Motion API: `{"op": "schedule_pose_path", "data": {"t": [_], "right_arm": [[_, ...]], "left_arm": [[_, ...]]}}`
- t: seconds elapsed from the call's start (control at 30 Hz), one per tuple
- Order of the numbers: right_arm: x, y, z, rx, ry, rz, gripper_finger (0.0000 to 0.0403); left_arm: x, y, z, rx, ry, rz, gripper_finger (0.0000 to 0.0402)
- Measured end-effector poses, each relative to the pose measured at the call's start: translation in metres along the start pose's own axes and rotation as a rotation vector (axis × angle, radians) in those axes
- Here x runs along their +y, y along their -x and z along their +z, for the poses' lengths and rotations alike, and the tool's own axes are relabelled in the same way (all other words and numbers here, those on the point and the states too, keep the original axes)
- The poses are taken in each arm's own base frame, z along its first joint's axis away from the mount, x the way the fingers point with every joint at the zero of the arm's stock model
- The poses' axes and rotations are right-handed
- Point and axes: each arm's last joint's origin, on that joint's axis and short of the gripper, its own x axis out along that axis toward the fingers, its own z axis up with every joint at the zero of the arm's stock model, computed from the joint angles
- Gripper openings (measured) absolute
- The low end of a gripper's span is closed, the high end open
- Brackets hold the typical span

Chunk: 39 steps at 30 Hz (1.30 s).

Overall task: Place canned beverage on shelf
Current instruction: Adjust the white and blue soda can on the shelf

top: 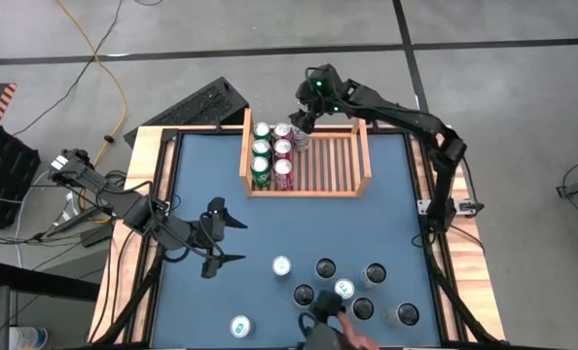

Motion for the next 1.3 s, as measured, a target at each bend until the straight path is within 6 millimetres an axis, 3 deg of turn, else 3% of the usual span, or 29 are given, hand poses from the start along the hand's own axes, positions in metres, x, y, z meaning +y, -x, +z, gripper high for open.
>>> {"op": "schedule_pose_path", "data": {"t": [0.3, 1.3], "right_arm": [[0.0, -0.027, -0.017, 0.159, -0.031, 0.036, 0.027], [-0.004, -0.02, -0.033, 0.325, -0.044, 0.04, 0.027]], "left_arm": [[0.0, 0.0, -0.001, 0.011, -0.002, 0.003, 0.0341], [0.0, 0.0, -0.001, 0.008, 0.002, -0.003, 0.0341]]}}
